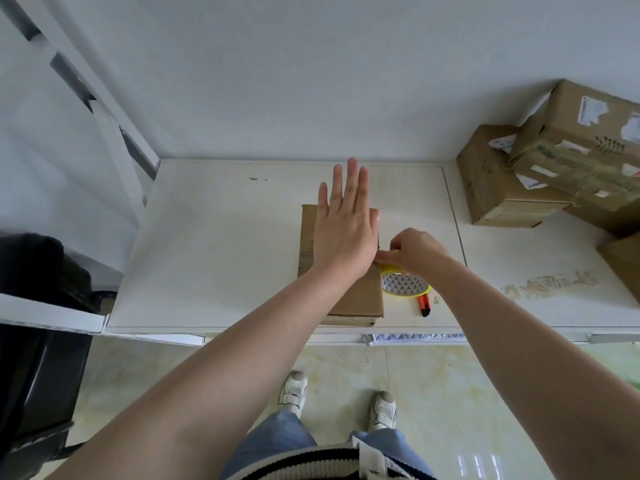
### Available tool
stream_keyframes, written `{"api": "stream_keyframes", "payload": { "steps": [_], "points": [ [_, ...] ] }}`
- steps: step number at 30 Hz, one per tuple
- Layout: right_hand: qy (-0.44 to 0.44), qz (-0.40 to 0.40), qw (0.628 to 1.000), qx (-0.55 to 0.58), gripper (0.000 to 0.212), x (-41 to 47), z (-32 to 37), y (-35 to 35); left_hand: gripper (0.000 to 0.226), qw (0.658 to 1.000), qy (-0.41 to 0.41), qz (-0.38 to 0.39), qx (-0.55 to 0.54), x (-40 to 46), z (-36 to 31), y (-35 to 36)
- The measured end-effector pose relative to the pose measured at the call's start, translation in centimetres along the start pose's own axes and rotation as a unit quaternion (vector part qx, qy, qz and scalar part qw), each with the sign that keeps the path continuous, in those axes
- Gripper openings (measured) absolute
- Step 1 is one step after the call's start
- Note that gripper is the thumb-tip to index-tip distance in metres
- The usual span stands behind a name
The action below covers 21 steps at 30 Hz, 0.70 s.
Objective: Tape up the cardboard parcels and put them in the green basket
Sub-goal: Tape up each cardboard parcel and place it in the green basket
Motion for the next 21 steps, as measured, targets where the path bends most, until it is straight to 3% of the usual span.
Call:
{"api": "stream_keyframes", "payload": {
  "steps": [4,7,10,14,21],
  "points": [
    [0.006,0.001,1.0,-0.003,0.066,0.1,0.0,0.2,0.063,0.994,-0.011,0.109,0.025,-3.1,1.8,4.6],
    [0.004,-0.003,1.0,0.003,0.067,0.1,0.0,0.2,0.063,0.996,-0.009,0.088,0.004,-2.6,1.7,4.3],
    [0.003,-0.005,1.0,0.003,0.066,0.2,0.0,0.3,0.064,1.0,0.0,0.01,0.013,-2.9,0.5,2.7],
    [-0.002,0.003,1.0,0.008,0.067,0.2,0.1,0.4,0.064,0.994,-0.018,0.104,0.021,-4.5,1.0,5.2],
    [-0.078,0.038,0.989,0.122,0.063,-0.7,0.8,0.7,0.066,0.993,-0.024,0.111,0.034,-5.2,2.2,5.0]
  ]
}}
Point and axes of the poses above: each hand's wrist, its own x-axis towards the middle knuckle, its own y-axis out of the palm, z = x × y, the point moved 9 cm from there along x, towards the middle knuckle, and after that the axes turned 11 degrees about y, right-handed, at the moved point
